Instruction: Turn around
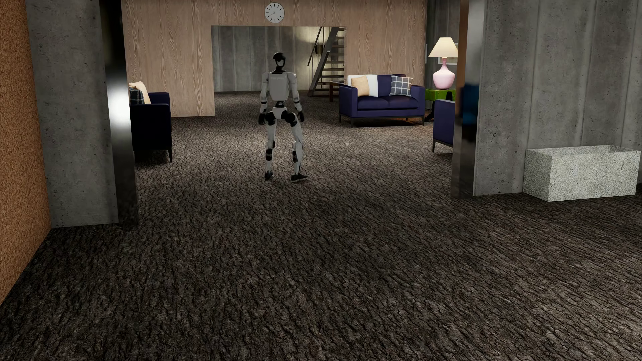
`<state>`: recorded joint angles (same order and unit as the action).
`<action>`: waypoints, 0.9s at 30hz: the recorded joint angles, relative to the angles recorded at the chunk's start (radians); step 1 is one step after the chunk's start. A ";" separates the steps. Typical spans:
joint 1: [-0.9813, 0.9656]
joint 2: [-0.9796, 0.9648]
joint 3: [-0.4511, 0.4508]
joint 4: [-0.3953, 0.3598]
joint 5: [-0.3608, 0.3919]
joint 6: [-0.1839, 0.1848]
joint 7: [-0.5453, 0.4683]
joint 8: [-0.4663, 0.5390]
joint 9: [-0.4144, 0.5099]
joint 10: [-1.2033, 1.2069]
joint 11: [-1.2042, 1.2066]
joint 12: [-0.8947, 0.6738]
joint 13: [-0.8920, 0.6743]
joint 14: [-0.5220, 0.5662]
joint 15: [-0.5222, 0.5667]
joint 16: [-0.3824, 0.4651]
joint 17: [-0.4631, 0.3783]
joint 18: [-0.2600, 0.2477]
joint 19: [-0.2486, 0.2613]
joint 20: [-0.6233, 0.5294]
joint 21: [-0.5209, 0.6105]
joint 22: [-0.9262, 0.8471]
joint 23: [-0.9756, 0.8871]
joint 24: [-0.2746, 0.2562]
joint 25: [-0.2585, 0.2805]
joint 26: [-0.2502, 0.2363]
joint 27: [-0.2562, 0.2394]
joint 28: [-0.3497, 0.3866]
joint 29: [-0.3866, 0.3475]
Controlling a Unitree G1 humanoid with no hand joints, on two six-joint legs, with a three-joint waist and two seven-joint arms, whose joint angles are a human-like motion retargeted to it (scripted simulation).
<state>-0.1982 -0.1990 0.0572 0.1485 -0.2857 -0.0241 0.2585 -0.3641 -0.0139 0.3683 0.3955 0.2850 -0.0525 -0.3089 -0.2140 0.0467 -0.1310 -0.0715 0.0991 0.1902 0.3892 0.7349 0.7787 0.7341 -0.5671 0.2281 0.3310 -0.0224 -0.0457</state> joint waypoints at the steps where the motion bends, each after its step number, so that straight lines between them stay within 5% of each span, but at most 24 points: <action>1: -0.007 -0.006 -0.001 -0.005 -0.005 -0.001 -0.003 -0.003 0.002 -0.002 0.001 -0.014 0.011 0.003 0.000 0.004 0.002 0.001 0.001 -0.004 0.013 -0.019 0.022 -0.003 -0.004 -0.010 0.008 0.008 0.013; 9: -0.064 -0.050 -0.016 -0.043 -0.043 -0.003 -0.014 -0.016 0.014 -0.005 -0.003 -0.087 0.123 0.011 0.014 0.024 -0.049 0.019 0.022 -0.048 0.010 -0.099 0.169 -0.019 0.018 -0.075 0.088 0.037 0.067; 16: -0.050 -0.131 -0.027 -0.080 -0.074 -0.005 0.094 0.112 0.028 -0.014 0.013 -0.029 0.095 -0.013 0.037 -0.017 -0.122 0.055 0.052 -0.031 -0.022 -0.044 0.128 -0.022 0.016 -0.035 0.082 0.036 0.052; 23: -0.007 -0.285 -0.033 -0.034 -0.008 -0.045 0.272 0.287 0.056 -0.022 0.142 -0.001 0.003 -0.022 0.046 0.029 -0.047 0.035 0.015 -0.053 0.058 0.084 -0.026 0.030 -0.024 0.034 0.003 -0.012 0.007; 26: -0.002 -0.328 -0.033 0.003 0.034 -0.057 0.290 0.345 0.059 -0.015 0.219 -0.037 0.008 -0.015 0.036 0.068 -0.031 0.008 0.062 -0.046 0.138 0.072 -0.054 0.033 -0.040 0.024 -0.025 -0.006 0.047; 27: -0.002 -0.344 -0.029 0.015 0.032 -0.061 0.293 0.345 0.059 -0.013 0.242 -0.049 -0.001 -0.011 0.008 0.073 -0.043 -0.003 0.032 -0.031 0.183 0.048 -0.050 0.022 -0.070 0.014 -0.029 0.009 0.059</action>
<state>-0.2002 -0.5429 0.0284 0.1639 -0.2535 -0.0849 0.5510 -0.0189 0.0446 0.3549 0.6378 0.2360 -0.0533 -0.3196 -0.2056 0.1200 -0.1737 -0.0742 0.1312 0.1589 0.5719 0.7828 0.7286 0.7559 -0.6367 0.2420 0.3016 -0.0131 0.0137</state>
